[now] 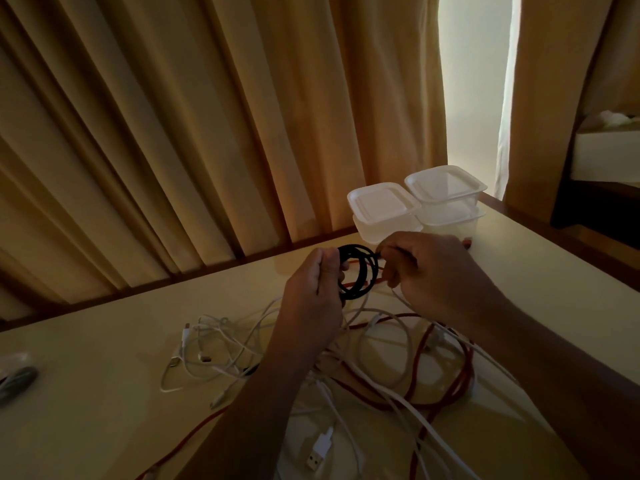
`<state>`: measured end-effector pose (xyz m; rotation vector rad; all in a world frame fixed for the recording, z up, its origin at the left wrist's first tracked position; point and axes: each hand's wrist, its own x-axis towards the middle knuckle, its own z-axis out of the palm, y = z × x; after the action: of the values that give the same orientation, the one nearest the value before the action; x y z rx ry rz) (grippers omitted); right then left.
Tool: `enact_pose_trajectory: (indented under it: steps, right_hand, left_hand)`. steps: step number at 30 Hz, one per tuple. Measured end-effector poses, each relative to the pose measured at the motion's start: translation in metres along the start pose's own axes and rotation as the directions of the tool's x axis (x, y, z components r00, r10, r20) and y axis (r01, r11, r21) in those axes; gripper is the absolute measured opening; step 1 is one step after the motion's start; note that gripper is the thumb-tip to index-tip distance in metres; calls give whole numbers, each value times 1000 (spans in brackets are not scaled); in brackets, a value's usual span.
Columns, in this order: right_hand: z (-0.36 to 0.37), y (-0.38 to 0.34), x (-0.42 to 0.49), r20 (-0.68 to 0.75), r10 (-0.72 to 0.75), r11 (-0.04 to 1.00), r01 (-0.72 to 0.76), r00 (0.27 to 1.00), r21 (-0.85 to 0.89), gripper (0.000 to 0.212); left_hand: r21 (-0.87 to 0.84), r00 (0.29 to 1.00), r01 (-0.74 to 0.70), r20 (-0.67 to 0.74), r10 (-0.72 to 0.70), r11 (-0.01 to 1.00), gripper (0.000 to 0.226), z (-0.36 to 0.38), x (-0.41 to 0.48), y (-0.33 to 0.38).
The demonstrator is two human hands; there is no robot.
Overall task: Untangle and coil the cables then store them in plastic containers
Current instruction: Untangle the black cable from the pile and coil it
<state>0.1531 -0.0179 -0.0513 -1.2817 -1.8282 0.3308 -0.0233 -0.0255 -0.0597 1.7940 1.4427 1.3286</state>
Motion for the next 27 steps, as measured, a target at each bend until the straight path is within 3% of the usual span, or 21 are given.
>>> enact_pose_trajectory:
  steps: [4,6,9,11,13,15,17,19,21,24,27]
  right_hand:
    - [7,-11,-5,121,24,975,-50,992,214,26]
    - [8,-16,-4,127,12,979,-37,992,198,36]
    - [9,-16,-2,170,8,991,-30,985,129,35]
    - [7,-16,-3,167,51,972,-87,985,217,38]
    - [4,-17,-3,129,91,946,-126,987,299,42]
    - [4,-19,-5,107,89,940,-119,990,319,43]
    - [8,-20,-7,92,77,942,-102,993,319,42]
    - [11,-19,-7,78,80,947,-100,994,306,42]
    - [13,-18,-7,68,78,960,-94,995,264,41]
    - [18,-17,-7,42,78,965,-86,996,246,41]
    - [22,-19,-9,29,59,964,-64,998,259,39]
  left_hand:
    - [-98,996,81,32,-78,992,38,3,-3,5]
    - [-136,993,98,82,-87,986,36,2,-3,9]
    - [-252,979,184,128,-156,950,36,0,-6,15]
    - [-386,960,269,183,-213,882,37,-6,-5,17]
    - [-462,957,267,233,-175,846,34,-14,-3,13]
    - [-385,973,166,213,-88,908,31,-19,0,7]
    - [-130,992,24,124,-8,991,27,-21,4,2]
    - [95,999,-42,-2,43,995,22,-22,6,0]
    - [116,995,-33,-87,43,993,18,-23,5,2]
    - [-135,992,65,-102,-80,989,20,-19,2,9]
    - [-438,974,162,-71,-213,884,20,-13,0,17]
